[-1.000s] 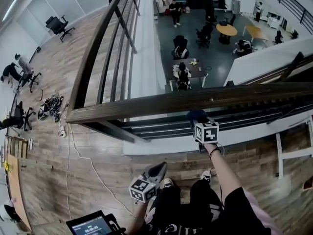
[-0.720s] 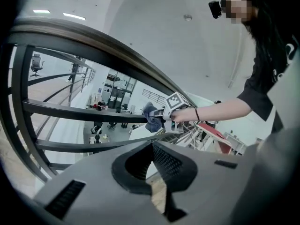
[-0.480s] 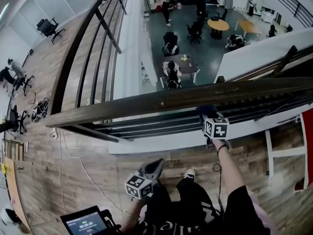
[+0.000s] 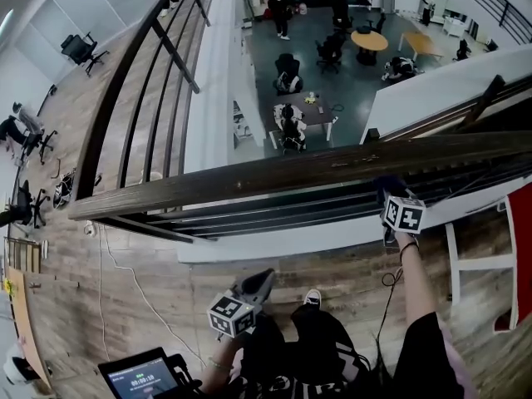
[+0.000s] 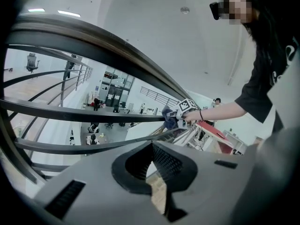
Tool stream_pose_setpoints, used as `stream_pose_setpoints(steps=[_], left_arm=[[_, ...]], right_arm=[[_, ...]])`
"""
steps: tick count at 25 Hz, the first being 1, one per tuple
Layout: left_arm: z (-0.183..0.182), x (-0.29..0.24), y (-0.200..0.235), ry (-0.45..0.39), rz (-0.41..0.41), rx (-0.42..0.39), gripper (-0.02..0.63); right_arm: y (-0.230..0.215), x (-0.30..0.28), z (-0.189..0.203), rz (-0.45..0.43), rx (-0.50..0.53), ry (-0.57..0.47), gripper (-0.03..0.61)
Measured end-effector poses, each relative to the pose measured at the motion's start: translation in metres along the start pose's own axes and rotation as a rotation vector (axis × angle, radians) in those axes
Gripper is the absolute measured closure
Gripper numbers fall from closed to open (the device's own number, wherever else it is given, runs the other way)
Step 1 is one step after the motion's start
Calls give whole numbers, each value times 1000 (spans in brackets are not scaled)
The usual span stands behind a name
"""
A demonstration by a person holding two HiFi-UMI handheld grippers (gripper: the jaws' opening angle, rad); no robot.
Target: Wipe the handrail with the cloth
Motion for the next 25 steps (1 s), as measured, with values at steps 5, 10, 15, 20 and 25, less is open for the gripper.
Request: stream_pose_setpoints(steps=[5,10,15,20,25], left_arm=[[0,-4,-5,20,-12,-5,614],[-1,3,1,22,-15,6,614],[5,8,7,16,-40,8,614],[13,18,15,-8,-38,25,614],[20,43,35,-21,-51,32,614]], right_arm=[[-64,7,-8,90,-27,4,476],[-103,16,-7,200,-38,33,476],[-106,25,15,219,-49,54,476],[-66,31,44,158,-71,59,476],[14,29,76,64,-46,89,476]])
Point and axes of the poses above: the fingertips, and each gripper's own axes: x backward along the fingers, y to its left, z out of its underside, the point moved 6 cm from there along x, backward along the fingers, and after that the axes turned 3 degrees about -x, right-handed, at the moved point
